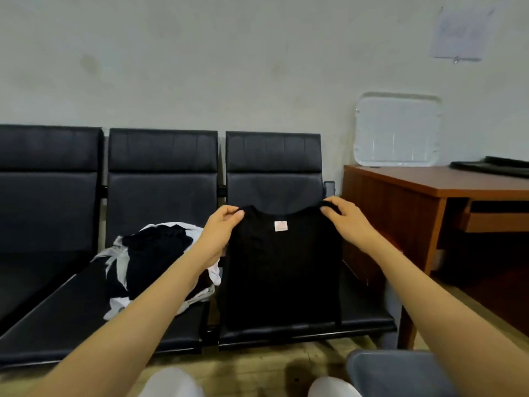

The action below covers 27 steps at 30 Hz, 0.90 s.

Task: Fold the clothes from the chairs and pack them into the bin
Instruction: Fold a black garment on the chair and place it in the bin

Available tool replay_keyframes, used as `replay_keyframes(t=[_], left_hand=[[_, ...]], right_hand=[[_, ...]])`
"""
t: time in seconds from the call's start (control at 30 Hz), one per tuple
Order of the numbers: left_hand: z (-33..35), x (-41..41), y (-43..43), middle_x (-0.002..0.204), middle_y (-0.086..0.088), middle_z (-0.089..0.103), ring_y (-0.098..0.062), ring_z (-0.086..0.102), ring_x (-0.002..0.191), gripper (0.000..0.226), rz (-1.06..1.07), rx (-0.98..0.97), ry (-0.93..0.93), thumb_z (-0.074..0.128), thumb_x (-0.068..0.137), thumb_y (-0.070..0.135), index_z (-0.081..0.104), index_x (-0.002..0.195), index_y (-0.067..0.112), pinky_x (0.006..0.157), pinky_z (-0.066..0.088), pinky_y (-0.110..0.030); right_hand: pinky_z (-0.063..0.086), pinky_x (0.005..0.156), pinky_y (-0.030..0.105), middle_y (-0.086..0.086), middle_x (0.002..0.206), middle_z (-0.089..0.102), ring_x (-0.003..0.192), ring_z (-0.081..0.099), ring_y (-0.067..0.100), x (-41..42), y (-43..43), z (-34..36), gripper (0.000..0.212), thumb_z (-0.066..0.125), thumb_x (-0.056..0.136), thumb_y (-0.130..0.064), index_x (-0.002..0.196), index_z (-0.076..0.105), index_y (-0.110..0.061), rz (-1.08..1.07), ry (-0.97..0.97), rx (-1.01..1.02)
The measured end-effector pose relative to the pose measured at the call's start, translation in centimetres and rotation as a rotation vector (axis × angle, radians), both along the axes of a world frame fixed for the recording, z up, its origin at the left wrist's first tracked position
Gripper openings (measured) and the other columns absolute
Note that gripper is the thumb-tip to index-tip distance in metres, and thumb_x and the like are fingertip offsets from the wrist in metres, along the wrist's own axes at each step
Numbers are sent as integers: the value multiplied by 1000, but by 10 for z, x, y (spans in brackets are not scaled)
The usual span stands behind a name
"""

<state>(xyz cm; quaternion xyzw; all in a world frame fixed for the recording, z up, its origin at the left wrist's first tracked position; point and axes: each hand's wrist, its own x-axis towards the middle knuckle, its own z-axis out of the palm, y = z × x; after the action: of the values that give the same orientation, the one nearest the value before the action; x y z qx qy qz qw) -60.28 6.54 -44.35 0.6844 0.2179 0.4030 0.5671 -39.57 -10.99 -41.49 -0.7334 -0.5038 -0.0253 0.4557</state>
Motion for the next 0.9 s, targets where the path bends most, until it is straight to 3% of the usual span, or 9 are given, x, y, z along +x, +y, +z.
replay_keyframes(t=[0.17, 0.3, 0.43, 0.5, 0.57, 0.67, 0.73, 0.8, 0.9], left_hand=[[-25, 2, 23, 80, -3, 48, -13, 46, 68, 16, 21, -114, 85, 51, 97, 9, 41, 87, 18, 61, 39, -28], [-78, 21, 46, 84, -9, 47, -18, 47, 72, 28, 51, -184, 223, 41, 93, -7, 42, 81, 18, 59, 40, -30], [-119, 57, 72, 96, -10, 54, -21, 55, 85, 19, 136, -349, 284, 51, 94, 1, 47, 88, 18, 71, 50, -38], [-132, 75, 88, 101, -11, 58, -22, 57, 91, 11, 122, -390, 327, 54, 94, 4, 52, 96, 15, 78, 51, -39], [-135, 94, 109, 99, -9, 59, -19, 58, 87, 11, 98, -418, 302, 55, 94, 6, 55, 102, 13, 73, 49, -32], [-129, 123, 151, 99, -8, 61, -20, 58, 92, 10, 136, -397, 196, 57, 93, 7, 58, 94, 17, 79, 48, -31], [-137, 143, 177, 104, -11, 61, -21, 58, 92, 8, 212, -334, 233, 58, 92, 10, 57, 95, 18, 81, 48, -33], [-164, 159, 191, 113, -14, 58, -23, 58, 91, 20, 261, -244, 404, 60, 92, 12, 53, 111, 13, 79, 48, -32], [-218, 164, 186, 135, -18, 47, -31, 50, 121, 59, 182, -142, 674, 65, 89, 17, 34, 137, 2, 101, 41, -35]], right_hand=[[47, 89, 32, 0, 103, 65, 99, 60, 16, 13, 13, -27, 18, 50, 99, -18, 107, 65, -11, 2, 68, -136], [48, 83, 33, 4, 104, 65, 100, 61, 21, 36, 40, -84, 16, 50, 99, -20, 104, 64, -14, -43, 204, -272], [47, 79, 30, 6, 109, 64, 102, 61, 23, 65, 77, -133, 16, 49, 100, -22, 106, 62, -16, -83, 298, -307], [47, 87, 32, 6, 118, 62, 108, 58, 24, 81, 99, -149, 22, 48, 100, -23, 116, 62, -14, -110, 330, -298], [45, 97, 35, 7, 124, 60, 115, 55, 24, 100, 124, -157, 27, 49, 99, -23, 121, 60, -13, -129, 357, -254], [45, 99, 38, 6, 120, 62, 112, 57, 22, 129, 167, -154, 17, 50, 98, -21, 110, 63, -18, -114, 393, -128], [45, 99, 37, 5, 120, 63, 113, 57, 22, 145, 195, -157, 21, 51, 98, -23, 114, 63, -16, -114, 379, -147], [43, 97, 34, 11, 123, 62, 115, 56, 28, 155, 218, -178, 28, 52, 98, -22, 121, 60, -9, -150, 302, -280], [39, 99, 37, 18, 131, 52, 121, 49, 34, 155, 230, -244, 39, 53, 97, -25, 131, 48, -6, -207, 150, -567]])
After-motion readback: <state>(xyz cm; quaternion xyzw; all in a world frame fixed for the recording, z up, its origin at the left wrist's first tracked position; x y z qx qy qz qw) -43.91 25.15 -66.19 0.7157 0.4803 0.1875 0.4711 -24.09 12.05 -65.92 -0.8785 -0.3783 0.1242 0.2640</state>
